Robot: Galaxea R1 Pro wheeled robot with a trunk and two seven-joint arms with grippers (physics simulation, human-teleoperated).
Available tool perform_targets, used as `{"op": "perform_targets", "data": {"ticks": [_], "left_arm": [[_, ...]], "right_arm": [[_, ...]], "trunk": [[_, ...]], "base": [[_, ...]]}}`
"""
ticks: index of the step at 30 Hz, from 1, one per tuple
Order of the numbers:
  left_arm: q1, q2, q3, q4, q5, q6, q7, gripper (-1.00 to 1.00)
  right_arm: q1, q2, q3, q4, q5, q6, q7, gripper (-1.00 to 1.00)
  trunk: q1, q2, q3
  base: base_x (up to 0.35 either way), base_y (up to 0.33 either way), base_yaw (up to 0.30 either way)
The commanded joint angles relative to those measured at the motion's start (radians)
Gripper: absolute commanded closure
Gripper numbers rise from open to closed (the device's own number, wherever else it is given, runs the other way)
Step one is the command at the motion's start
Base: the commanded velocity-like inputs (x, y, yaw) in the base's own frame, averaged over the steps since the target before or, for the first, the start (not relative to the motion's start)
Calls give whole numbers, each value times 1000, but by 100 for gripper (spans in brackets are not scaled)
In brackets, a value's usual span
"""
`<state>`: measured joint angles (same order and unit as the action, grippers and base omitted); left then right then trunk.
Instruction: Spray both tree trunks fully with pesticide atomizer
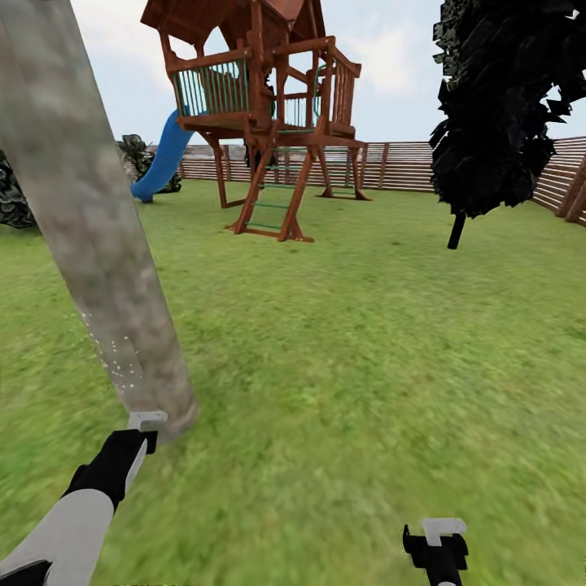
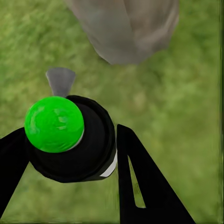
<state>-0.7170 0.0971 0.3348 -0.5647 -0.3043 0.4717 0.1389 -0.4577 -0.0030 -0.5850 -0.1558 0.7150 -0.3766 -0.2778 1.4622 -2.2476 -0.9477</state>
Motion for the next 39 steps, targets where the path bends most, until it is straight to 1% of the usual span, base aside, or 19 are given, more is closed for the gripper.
{"op": "perform_targets", "data": {"ticks": [1, 11, 26, 39], "left_arm": [[-1, -1, 3, -2, -3, 4, 1, 100], [-1, 0, 6, -8, 1, 4, 1, 100], [-1, -2, 7, -7, 1, 2, 2, 100], [0, 0, 7, -8, 1, 1, 7, 100]], "right_arm": [[-1, 0, -7, 1, 11, -4, -4, -100], [-1, 0, -7, 1, 11, -4, -4, -100], [-1, -2, -9, -1, 9, -5, -6, -100], [-1, -1, -9, -1, 9, -5, -6, -100]], "trunk": [[0, 0, -1], [0, 0, -1], [0, 0, -1], [0, 0, -1]], "base": [[1, -269, 182], [81, -269, 266], [172, -249, 27], [165, -234, 273]]}}
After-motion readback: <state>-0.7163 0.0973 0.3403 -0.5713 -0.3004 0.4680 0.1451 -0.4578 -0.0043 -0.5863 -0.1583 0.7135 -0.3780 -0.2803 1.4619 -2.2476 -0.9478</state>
